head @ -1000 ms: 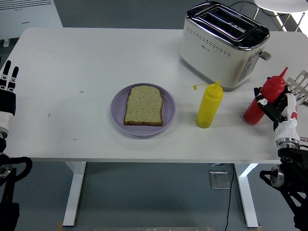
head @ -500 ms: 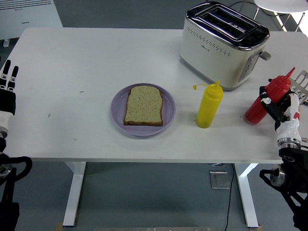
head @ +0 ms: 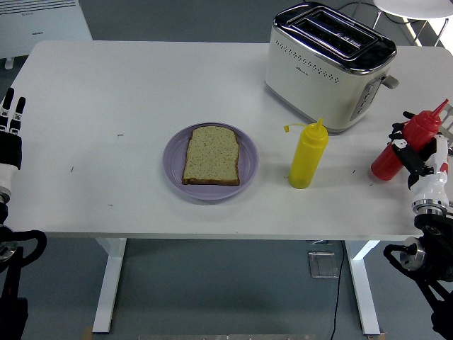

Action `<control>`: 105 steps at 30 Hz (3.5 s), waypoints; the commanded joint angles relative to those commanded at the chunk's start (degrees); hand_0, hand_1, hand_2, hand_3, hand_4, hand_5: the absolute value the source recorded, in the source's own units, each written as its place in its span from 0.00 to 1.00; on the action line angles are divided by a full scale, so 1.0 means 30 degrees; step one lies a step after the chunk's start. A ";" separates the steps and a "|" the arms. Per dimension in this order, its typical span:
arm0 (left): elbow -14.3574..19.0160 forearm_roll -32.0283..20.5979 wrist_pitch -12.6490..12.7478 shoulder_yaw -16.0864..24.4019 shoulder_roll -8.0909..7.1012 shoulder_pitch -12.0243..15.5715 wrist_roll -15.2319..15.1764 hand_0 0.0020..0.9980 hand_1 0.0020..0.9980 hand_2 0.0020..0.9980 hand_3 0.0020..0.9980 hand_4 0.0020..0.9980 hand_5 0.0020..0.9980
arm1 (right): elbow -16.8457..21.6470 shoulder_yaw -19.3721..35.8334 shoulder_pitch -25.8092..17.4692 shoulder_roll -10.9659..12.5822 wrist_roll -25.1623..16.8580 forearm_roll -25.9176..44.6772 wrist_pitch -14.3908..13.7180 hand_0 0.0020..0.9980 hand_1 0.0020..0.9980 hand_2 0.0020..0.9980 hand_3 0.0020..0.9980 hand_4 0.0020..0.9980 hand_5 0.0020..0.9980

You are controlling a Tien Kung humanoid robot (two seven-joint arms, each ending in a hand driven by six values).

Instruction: Pick up the cup,pour liquid into bread,place the cup on the desk

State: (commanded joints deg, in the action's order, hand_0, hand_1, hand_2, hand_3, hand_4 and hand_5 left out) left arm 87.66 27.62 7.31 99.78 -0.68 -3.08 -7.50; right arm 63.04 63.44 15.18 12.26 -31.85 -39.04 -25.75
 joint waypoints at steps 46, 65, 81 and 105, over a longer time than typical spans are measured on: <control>0.0032 0.0011 0.0025 0.0157 0.0005 -0.0015 0.0013 0.81 0.79 0.84 0.83 0.49 1.00 | 0.9478 -0.0593 0.3860 0.4736 0.4919 -1.2968 -0.3744 0.30 0.32 0.44 0.54 0.36 0.00; 0.0029 0.0009 0.0034 0.0280 0.0020 -0.0038 0.0005 0.81 0.79 0.84 0.83 0.49 1.00 | 0.8759 -0.5056 0.8678 0.4894 0.7394 -2.1829 -0.2623 0.30 0.32 0.44 0.54 0.34 0.00; 0.0013 0.0000 0.0034 0.0329 0.0011 0.0016 0.0000 0.81 0.79 0.84 0.83 0.49 1.00 | 0.6173 -0.8401 1.3319 0.4683 1.1751 -3.0321 0.1049 0.31 0.33 0.45 0.55 0.34 0.00; 0.0030 -0.0006 0.0049 0.0412 -0.0057 0.0167 -0.0027 0.81 0.79 0.84 0.83 0.49 1.00 | 0.5715 -1.0289 1.5628 0.5524 1.4742 -3.0321 0.1021 0.37 0.40 0.46 0.54 0.34 0.01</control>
State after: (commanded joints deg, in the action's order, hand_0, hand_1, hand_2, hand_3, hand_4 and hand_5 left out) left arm 87.75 27.60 7.46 101.02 -0.85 -2.58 -7.58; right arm 80.19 32.57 62.06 28.83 12.38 -130.00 -22.68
